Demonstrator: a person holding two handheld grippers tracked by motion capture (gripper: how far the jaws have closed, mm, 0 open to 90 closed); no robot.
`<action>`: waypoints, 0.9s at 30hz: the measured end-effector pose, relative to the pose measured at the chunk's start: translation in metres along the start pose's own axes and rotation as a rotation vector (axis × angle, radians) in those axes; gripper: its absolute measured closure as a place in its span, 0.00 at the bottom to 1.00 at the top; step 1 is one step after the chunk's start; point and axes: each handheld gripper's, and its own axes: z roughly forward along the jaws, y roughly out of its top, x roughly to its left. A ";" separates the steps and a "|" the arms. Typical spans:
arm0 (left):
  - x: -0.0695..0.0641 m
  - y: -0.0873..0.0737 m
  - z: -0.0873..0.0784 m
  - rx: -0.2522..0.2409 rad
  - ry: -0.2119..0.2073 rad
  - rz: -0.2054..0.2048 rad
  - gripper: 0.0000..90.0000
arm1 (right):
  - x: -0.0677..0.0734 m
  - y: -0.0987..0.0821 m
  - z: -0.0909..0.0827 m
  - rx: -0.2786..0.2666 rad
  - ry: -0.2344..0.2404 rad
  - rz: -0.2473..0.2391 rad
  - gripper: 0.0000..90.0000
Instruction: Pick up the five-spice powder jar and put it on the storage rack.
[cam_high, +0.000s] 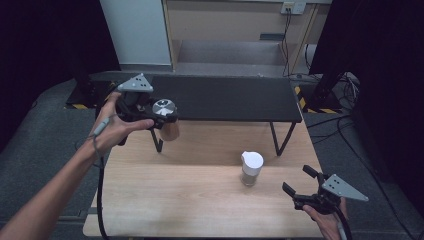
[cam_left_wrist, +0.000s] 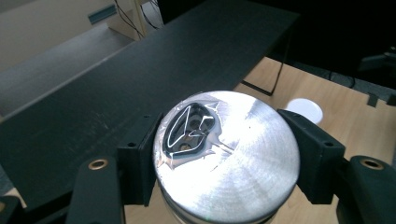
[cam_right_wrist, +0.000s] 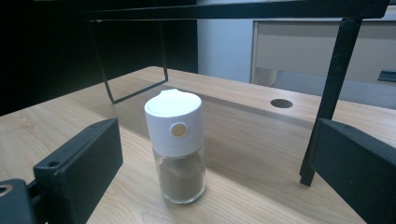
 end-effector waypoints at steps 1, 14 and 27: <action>0.002 0.004 0.001 0.000 0.005 -0.001 0.37 | 0.000 0.000 0.000 0.000 -0.001 0.000 0.03; 0.029 0.028 0.022 -0.034 0.083 -0.065 0.37 | 0.000 -0.001 -0.002 -0.007 -0.004 0.006 0.03; 0.058 0.035 0.056 -0.013 0.230 -0.169 0.37 | -0.002 -0.001 -0.002 -0.011 0.000 0.012 0.03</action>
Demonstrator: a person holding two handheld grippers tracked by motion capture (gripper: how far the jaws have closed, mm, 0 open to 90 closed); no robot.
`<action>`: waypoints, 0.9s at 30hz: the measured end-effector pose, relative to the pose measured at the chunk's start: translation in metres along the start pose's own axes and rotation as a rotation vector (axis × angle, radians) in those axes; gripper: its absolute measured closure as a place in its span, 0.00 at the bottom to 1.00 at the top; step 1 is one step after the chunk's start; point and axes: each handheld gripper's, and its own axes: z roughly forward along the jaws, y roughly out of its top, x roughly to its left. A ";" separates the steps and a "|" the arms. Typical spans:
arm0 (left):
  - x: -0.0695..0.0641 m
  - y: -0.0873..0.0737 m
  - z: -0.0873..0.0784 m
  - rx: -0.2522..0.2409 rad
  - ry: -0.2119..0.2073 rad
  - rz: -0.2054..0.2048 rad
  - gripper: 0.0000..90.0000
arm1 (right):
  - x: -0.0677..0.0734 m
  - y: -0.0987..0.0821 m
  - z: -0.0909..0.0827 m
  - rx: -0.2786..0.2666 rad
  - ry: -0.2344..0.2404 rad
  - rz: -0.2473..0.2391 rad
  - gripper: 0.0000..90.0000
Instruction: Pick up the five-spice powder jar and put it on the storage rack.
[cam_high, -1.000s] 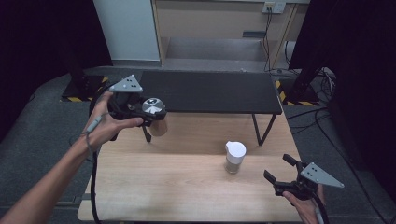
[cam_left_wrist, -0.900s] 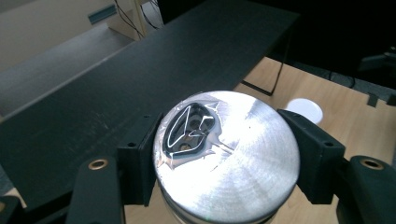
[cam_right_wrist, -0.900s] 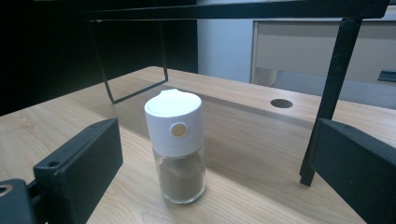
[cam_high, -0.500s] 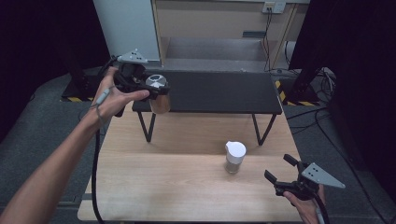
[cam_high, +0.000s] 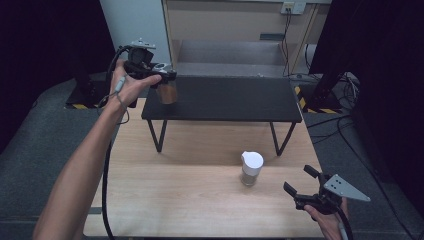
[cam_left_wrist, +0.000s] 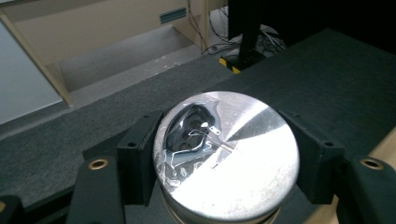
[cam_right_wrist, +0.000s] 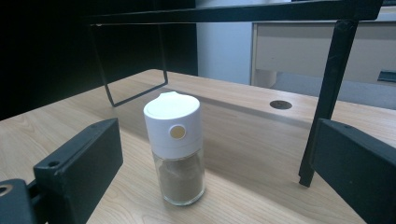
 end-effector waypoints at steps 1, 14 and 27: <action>0.001 0.001 0.004 0.000 0.005 -0.006 0.37 | 0.000 0.000 0.000 0.000 0.000 0.000 0.03; 0.003 0.001 0.042 0.048 0.012 0.008 0.37 | -0.001 -0.001 -0.001 -0.004 -0.004 0.005 0.03; 0.011 -0.008 0.051 0.010 -0.034 -0.088 0.18 | 0.000 0.000 0.000 -0.001 0.008 0.001 0.03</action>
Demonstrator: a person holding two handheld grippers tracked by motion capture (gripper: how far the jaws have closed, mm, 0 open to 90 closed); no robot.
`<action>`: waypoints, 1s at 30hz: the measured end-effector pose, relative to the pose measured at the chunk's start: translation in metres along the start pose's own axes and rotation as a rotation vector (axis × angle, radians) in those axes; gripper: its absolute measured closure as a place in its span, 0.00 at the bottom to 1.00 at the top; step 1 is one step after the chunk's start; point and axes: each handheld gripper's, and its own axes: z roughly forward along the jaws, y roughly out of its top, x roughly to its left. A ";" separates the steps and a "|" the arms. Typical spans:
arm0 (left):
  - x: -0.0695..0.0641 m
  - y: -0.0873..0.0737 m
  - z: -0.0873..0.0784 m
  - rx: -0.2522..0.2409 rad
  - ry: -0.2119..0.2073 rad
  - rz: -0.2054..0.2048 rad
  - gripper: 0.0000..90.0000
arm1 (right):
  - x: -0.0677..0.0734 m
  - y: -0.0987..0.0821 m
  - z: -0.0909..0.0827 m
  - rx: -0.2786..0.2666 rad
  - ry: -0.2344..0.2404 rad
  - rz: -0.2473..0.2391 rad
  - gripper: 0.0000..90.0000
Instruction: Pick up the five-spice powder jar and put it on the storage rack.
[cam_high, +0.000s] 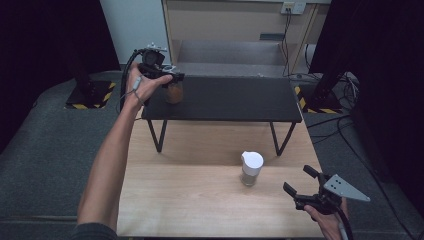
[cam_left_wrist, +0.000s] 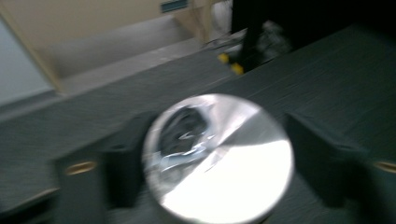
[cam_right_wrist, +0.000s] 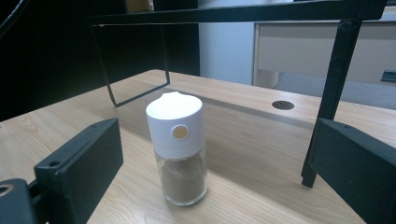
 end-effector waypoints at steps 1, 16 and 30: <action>-0.006 -0.001 0.000 -0.008 0.035 0.020 0.13 | 0.000 0.000 0.000 0.001 0.000 -0.001 0.03; -0.013 -0.011 -0.046 -0.134 0.011 0.048 0.06 | 0.000 0.000 0.001 0.003 0.012 -0.003 0.03; -0.033 -0.049 -0.097 -0.263 -0.133 0.119 0.06 | 0.000 0.001 0.002 0.001 0.019 -0.010 0.04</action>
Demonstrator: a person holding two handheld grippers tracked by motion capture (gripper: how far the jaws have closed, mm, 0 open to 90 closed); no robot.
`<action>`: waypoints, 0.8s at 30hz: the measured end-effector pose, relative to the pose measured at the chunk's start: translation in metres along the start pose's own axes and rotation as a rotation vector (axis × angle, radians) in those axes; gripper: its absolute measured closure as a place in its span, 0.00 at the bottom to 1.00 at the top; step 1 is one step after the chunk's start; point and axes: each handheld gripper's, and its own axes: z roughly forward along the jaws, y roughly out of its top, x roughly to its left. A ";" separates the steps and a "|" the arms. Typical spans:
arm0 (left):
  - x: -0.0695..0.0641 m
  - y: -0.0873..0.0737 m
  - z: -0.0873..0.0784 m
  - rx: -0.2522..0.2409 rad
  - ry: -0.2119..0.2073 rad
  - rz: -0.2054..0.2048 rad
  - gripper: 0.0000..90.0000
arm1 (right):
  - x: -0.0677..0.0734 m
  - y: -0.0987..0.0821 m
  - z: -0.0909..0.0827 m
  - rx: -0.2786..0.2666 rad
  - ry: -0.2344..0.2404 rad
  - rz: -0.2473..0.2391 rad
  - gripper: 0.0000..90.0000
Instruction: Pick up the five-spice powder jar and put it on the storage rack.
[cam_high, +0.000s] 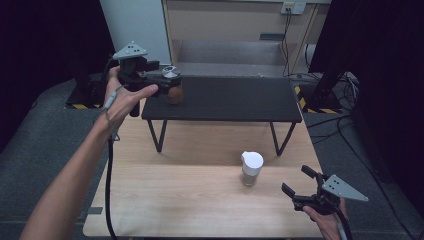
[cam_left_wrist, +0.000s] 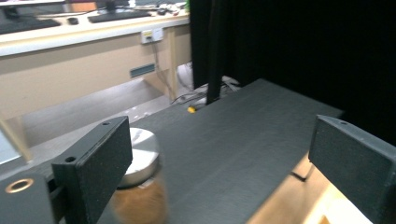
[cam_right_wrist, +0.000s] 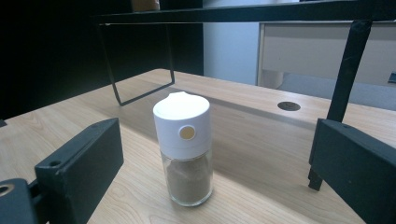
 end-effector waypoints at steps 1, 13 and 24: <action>-0.002 -0.003 -0.003 -0.004 -0.007 0.002 0.06 | 0.000 0.000 0.000 -0.001 0.000 -0.001 0.04; -0.020 -0.046 -0.042 -0.059 -0.039 0.033 0.05 | 0.001 0.001 0.001 0.000 -0.004 -0.005 0.04; -0.034 -0.098 -0.062 -0.105 -0.066 0.009 0.05 | 0.002 0.001 0.002 0.003 -0.006 -0.006 0.04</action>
